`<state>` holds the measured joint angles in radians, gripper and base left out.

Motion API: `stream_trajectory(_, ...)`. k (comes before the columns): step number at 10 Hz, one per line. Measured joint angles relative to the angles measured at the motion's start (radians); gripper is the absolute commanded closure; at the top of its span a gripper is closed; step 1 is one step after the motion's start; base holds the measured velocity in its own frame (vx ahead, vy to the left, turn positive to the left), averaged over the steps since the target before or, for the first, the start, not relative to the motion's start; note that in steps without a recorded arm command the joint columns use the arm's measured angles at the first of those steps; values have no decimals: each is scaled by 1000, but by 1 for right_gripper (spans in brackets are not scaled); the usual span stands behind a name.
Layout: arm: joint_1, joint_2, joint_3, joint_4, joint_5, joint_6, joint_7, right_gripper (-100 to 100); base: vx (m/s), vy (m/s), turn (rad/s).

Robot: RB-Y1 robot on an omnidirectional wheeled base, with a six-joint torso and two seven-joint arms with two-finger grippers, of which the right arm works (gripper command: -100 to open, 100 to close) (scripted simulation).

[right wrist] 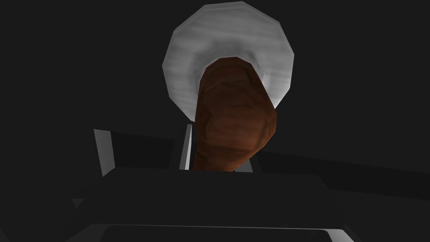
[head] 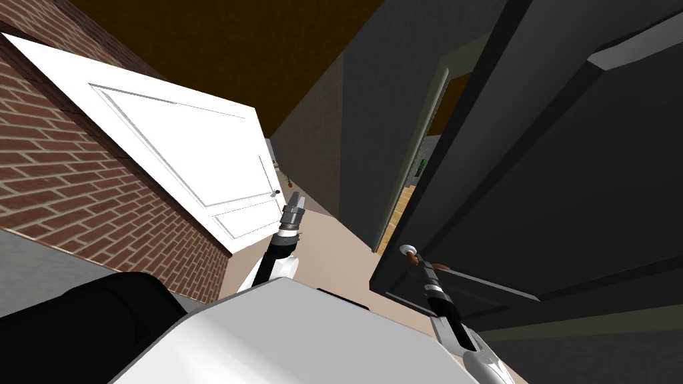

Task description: Pull the door open

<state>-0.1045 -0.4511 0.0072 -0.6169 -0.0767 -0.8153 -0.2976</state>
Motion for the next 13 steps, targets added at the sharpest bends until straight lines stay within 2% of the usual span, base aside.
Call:
stream_trajectory(1, 11, -7, 9, -22, 4, -1, -9, 100, -224, -67, 37)
stream_trajectory(5, 34, -31, 66, -35, 34, -47, -55, 100, -216, -99, 54)
stream_trajectory(7, 45, -45, 90, -52, 47, -60, -78, 100, -157, -77, 22)
stream_trajectory(8, 47, -43, 94, -50, 48, -61, -81, 100, -165, -62, 236)
stream_trajectory(9, 56, -54, 94, -46, 47, -70, -88, 100, -206, -97, 194)
stream_trajectory(13, 86, -84, 105, -36, 47, -128, -113, 100, -144, -63, 137)
